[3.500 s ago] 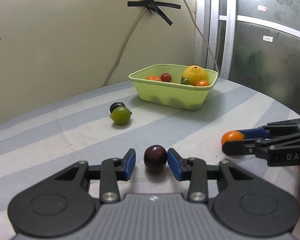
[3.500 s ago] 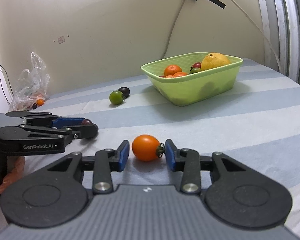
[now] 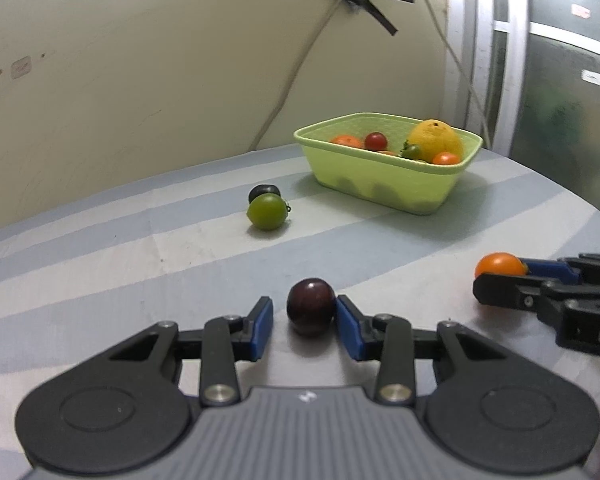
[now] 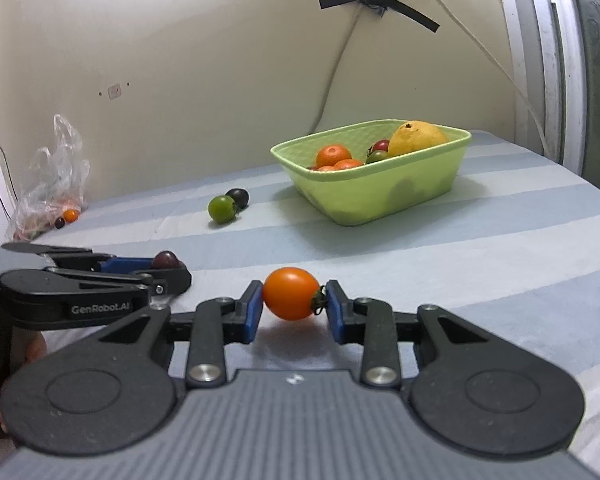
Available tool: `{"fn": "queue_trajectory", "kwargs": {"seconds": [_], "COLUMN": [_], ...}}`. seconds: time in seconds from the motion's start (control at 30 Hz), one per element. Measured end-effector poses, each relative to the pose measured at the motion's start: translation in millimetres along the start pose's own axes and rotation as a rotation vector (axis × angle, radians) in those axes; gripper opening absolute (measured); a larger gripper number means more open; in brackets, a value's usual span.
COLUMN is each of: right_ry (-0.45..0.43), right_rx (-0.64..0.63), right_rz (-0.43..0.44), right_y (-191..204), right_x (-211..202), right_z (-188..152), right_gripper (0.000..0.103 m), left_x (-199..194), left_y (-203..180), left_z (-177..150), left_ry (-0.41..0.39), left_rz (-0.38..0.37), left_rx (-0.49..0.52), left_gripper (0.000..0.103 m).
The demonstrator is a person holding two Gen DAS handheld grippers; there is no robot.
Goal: Organize fruits
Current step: 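Lower both tomatoes into the green basket and open both grippers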
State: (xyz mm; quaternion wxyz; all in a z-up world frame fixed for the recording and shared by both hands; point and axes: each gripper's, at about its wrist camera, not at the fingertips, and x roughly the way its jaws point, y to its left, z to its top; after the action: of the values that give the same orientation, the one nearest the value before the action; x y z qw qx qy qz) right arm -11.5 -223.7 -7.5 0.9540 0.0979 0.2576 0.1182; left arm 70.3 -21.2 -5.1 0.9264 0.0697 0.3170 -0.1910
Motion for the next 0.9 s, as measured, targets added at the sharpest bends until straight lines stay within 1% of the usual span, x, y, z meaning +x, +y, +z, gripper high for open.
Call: {"fn": "queue_trajectory", "kwargs": {"seconds": [0.03, 0.2, 0.33, 0.43, 0.53, 0.6, 0.7, 0.8, 0.9], "right_ry": [-0.001, 0.002, -0.028, -0.059, -0.085, -0.102, -0.138, -0.160, -0.156], "right_rx": [0.004, 0.017, -0.010, -0.017, -0.024, -0.036, -0.070, -0.096, -0.099], "right_rz": [0.005, 0.035, 0.025, 0.016, 0.007, 0.005, 0.001, 0.003, 0.004], "right_y": [-0.4, -5.9, -13.0, -22.7, -33.3, -40.4, -48.1, -58.0, -70.1], "right_x": [-0.6, -2.0, -5.7, -6.8, -4.4, -0.6, 6.9, 17.8, 34.8], "right_z": [0.1, 3.8, 13.2, 24.0, 34.9, 42.6, 55.2, 67.0, 76.2], "right_gripper": [0.036, 0.036, 0.036, 0.036, 0.036, 0.036, 0.036, 0.036, 0.036], "left_x": [0.0, 2.8, 7.0, 8.5, 5.5, 3.3, 3.8, 10.3, 25.7], "left_y": [-1.1, -7.5, -9.3, -8.4, -4.8, -0.7, 2.3, -0.4, -8.9], "left_z": [0.7, 7.5, 15.3, 23.4, 37.2, 50.4, 72.4, 95.4, 114.9], "left_ry": [0.002, 0.022, 0.041, 0.044, 0.030, 0.025, 0.016, 0.010, 0.015], "left_rz": [0.006, 0.030, 0.047, 0.036, -0.008, -0.055, -0.102, -0.141, -0.180], "left_rx": [-0.008, -0.023, -0.041, -0.065, -0.086, -0.108, -0.134, -0.144, -0.154], "left_gripper": [0.031, 0.027, 0.027, 0.027, 0.027, 0.027, 0.027, 0.027, 0.027]}}
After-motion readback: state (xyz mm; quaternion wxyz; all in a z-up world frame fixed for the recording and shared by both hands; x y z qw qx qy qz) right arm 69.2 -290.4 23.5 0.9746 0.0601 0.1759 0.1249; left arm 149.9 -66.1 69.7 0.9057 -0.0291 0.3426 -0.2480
